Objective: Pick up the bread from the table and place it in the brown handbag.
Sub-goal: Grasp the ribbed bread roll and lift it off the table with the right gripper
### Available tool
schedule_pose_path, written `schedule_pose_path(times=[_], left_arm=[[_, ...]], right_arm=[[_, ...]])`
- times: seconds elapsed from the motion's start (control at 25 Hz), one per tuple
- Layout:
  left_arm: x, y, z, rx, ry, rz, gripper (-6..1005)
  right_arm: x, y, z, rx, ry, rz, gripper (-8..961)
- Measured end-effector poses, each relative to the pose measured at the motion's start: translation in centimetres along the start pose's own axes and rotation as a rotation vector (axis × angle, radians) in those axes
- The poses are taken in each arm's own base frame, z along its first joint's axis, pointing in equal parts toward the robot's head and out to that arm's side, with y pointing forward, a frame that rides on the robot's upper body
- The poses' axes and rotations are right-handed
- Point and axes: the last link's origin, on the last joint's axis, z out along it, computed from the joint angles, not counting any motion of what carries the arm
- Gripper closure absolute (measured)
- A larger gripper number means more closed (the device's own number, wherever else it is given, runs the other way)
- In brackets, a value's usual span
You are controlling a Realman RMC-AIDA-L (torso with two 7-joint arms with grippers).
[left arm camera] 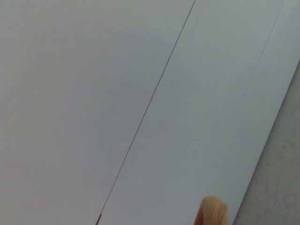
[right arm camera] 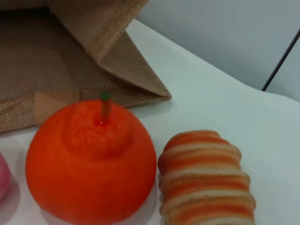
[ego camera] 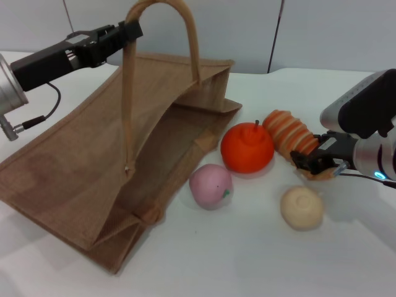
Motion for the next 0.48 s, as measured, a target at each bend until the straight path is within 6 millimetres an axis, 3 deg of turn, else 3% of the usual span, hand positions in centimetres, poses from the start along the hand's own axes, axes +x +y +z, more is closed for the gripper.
schedule_pose_path(times=[0.48], left_arm=[[0.06, 0.32, -0.12, -0.021, 0.001, -0.004, 839]], right_arm=[[-0.45, 0.05, -0.54, -0.006, -0.009, -0.011, 438]])
